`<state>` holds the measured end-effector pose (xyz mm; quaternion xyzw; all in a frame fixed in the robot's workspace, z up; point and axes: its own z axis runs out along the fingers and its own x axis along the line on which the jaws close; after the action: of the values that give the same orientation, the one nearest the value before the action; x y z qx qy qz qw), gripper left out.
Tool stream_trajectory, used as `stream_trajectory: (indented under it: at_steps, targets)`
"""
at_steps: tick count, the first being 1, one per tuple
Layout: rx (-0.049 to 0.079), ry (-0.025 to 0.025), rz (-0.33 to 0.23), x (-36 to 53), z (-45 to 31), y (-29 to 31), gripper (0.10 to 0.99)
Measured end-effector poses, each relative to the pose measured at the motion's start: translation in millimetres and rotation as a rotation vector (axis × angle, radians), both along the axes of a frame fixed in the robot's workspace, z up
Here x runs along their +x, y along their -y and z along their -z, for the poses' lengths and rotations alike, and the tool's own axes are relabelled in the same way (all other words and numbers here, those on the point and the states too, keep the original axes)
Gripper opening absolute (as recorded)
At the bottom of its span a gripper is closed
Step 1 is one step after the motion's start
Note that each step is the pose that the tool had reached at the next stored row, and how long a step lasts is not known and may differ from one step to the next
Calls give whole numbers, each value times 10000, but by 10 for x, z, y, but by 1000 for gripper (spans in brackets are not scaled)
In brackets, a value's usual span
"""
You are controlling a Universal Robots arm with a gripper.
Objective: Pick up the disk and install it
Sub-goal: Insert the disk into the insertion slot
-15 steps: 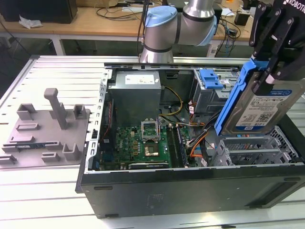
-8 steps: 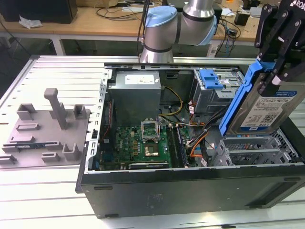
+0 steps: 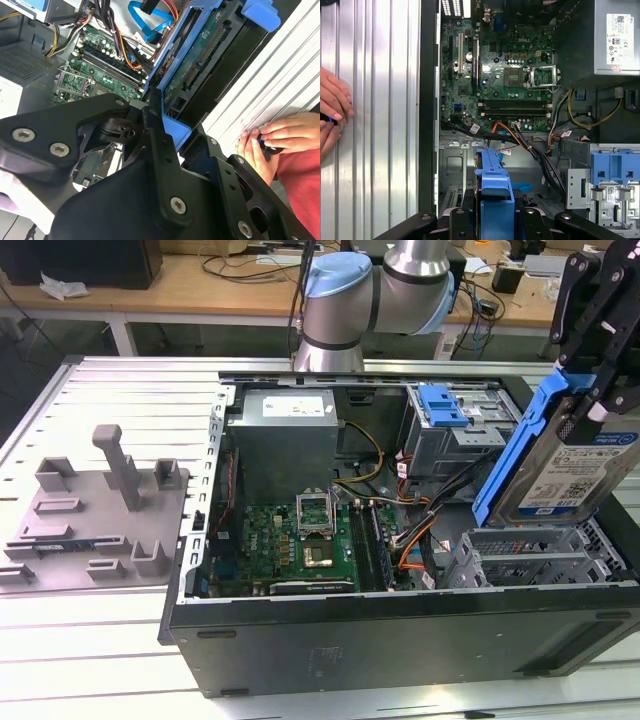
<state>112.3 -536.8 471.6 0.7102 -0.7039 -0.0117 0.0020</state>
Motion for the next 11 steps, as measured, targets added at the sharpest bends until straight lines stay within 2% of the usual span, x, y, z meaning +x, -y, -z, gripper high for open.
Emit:
stream_trajectory:
  at_steps: [11]
  targets:
    - [3,-4,-21,10,14,30,369]
